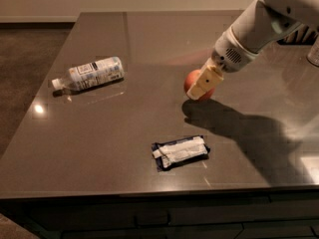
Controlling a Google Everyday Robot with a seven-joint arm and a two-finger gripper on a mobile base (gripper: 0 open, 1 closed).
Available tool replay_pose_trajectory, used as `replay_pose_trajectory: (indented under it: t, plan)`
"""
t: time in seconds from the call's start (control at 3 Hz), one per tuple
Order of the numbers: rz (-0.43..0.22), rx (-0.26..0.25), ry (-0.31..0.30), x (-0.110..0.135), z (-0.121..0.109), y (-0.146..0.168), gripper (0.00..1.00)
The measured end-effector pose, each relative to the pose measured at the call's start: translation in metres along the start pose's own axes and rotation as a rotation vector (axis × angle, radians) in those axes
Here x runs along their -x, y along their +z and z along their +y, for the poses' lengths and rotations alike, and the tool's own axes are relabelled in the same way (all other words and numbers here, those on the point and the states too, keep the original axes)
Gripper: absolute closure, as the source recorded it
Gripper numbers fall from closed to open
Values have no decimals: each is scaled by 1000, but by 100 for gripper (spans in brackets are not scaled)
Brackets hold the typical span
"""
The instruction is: Move apple near rxbar blueberry
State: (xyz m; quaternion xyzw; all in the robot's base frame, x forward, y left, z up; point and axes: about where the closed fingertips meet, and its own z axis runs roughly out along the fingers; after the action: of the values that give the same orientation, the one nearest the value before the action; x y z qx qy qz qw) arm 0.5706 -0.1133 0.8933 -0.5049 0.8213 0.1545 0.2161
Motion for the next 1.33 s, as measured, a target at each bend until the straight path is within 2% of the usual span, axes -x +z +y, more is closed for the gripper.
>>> replay_pose_trajectory:
  t: [0.67, 1.0, 1.33]
  plan:
    - [35, 129, -165, 1, 57, 17, 100]
    - [42, 174, -258, 2, 82, 28, 75]
    - [51, 194, -293, 1, 91, 34, 52]
